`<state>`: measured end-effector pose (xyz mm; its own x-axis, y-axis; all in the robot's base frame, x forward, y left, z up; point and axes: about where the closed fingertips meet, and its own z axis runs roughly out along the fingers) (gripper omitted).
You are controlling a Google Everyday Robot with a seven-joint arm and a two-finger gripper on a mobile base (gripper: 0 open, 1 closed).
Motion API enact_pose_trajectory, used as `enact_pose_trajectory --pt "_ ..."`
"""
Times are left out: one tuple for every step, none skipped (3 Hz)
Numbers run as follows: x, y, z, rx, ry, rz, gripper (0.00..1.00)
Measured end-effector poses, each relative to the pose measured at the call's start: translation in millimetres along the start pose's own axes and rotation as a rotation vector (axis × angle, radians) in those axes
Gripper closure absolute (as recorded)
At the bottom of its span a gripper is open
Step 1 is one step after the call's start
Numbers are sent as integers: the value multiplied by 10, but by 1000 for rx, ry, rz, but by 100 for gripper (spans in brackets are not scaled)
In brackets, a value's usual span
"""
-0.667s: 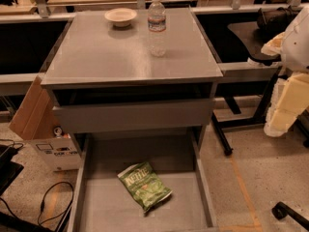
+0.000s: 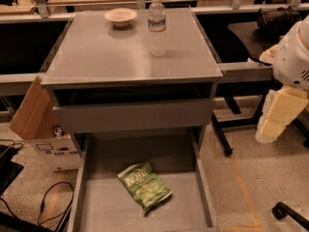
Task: Pick green jalapeno chip bag from middle drawer and place on counter
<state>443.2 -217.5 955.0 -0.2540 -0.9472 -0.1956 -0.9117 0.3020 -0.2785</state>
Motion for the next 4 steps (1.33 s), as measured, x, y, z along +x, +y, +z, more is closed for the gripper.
enact_pose_trajectory --pt "106 136 439 35 21 -8 0" --pt "327 347 1115 30 29 10 0" --pt "479 467 1746 39 14 59 0" --pt "426 352 2396 91 -84 132 0"
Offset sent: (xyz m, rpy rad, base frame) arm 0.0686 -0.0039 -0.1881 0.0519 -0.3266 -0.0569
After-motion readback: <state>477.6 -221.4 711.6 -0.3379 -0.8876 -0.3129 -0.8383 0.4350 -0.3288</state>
